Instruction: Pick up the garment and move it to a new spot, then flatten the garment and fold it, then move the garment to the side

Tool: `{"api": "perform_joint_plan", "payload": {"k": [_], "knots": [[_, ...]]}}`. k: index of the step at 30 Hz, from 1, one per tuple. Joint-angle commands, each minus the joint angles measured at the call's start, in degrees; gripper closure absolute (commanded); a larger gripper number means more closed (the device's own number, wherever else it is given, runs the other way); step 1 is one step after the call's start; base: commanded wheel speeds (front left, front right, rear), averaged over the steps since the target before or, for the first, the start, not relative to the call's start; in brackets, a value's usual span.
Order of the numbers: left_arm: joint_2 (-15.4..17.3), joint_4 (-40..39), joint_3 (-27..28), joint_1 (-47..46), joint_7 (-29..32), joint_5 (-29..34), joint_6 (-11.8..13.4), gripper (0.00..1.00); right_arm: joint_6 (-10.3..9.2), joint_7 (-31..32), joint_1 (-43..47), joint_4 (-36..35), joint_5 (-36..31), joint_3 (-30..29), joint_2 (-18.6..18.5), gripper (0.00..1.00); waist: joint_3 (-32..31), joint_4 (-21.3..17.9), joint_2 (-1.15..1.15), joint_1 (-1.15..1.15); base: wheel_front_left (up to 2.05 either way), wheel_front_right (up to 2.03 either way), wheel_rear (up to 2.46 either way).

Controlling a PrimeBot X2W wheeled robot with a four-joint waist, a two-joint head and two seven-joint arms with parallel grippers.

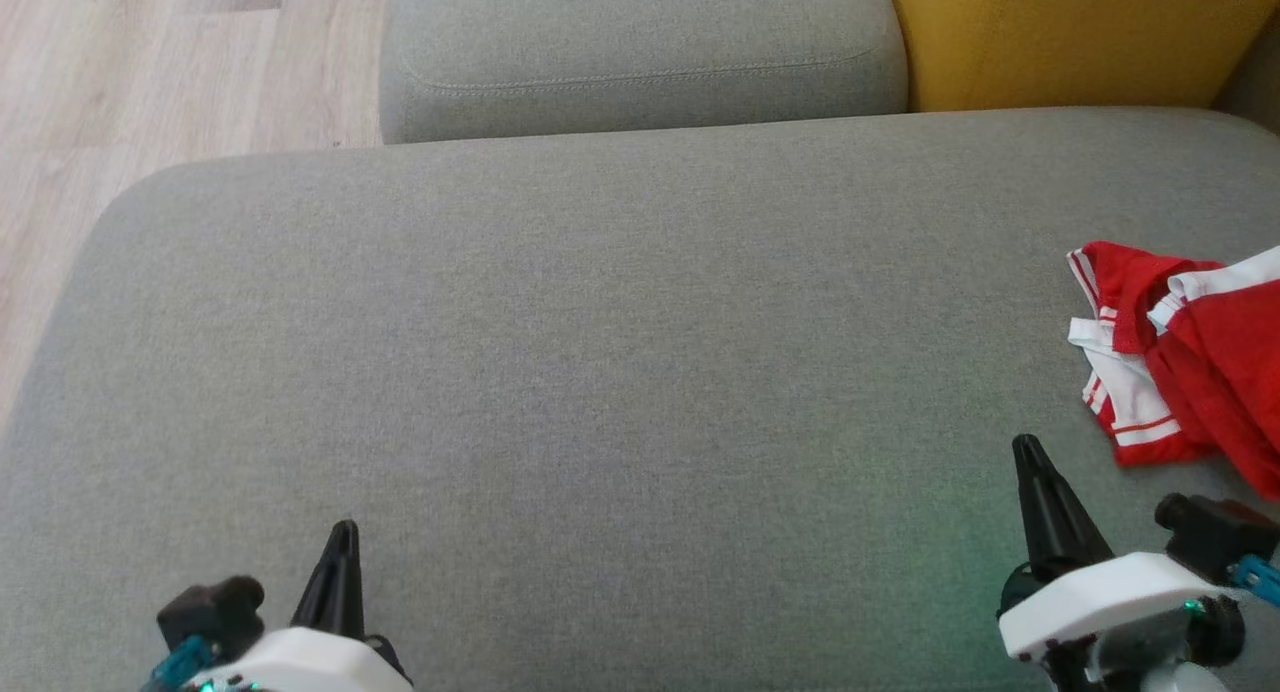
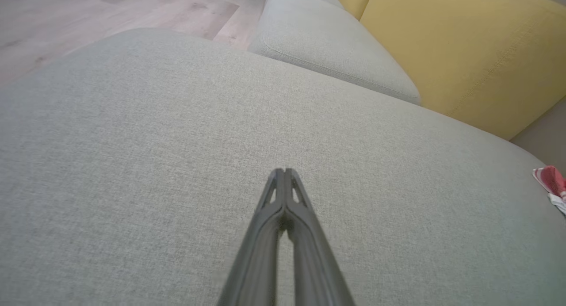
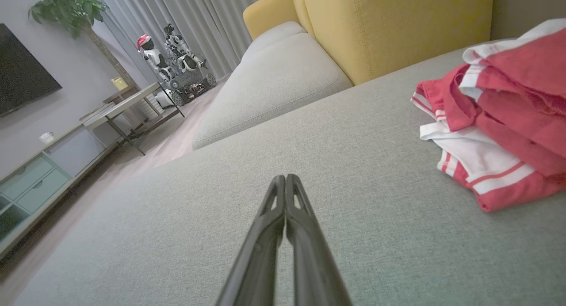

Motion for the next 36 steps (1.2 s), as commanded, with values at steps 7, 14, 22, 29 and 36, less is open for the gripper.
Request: {"api": "perform_joint_plan", "payload": {"k": [7, 14, 22, 29, 36], "knots": [[-0.1, -0.9, 2.4, -4.1, 1.0, -5.5, -1.4, 1.0, -0.01, -0.2, -3.4, -0.8, 6.0, -0.3, -1.0, 1.0, 0.1, 0.0, 0.0, 0.0, 0.0, 0.0, 0.0], [-0.4, -0.5, 3.5, -4.9, 1.8, -10.1, -2.5, 1.0, -0.02, -0.2, -4.1, -0.1, 10.9, -0.5, -1.1, 1.0, 0.2, 0.0, 0.0, 0.0, 0.0, 0.0, 0.0], [-0.8, 0.0, 4.6, -5.7, 2.7, -14.6, -3.6, 1.0, -0.02, -0.1, -4.8, 0.7, 15.7, -0.7, -1.2, 1.0, 0.2, -0.1, 0.0, 0.0, 0.0, 0.0, 0.0], [-1.1, 0.6, 5.8, -6.5, 3.7, -19.1, -4.7, 1.0, -0.02, 0.0, -5.4, 1.5, 20.5, -1.0, -1.3, 1.0, 0.3, -0.1, 0.0, 0.0, 0.0, 0.0, 0.0], [-1.5, 1.1, 7.0, -7.3, 4.6, -23.6, -5.8, 1.0, -0.03, 0.1, -6.1, 2.3, 25.2, -1.3, -1.4, 1.0, 0.4, -0.1, 0.0, 0.0, 0.0, 0.0, 0.0]]}}
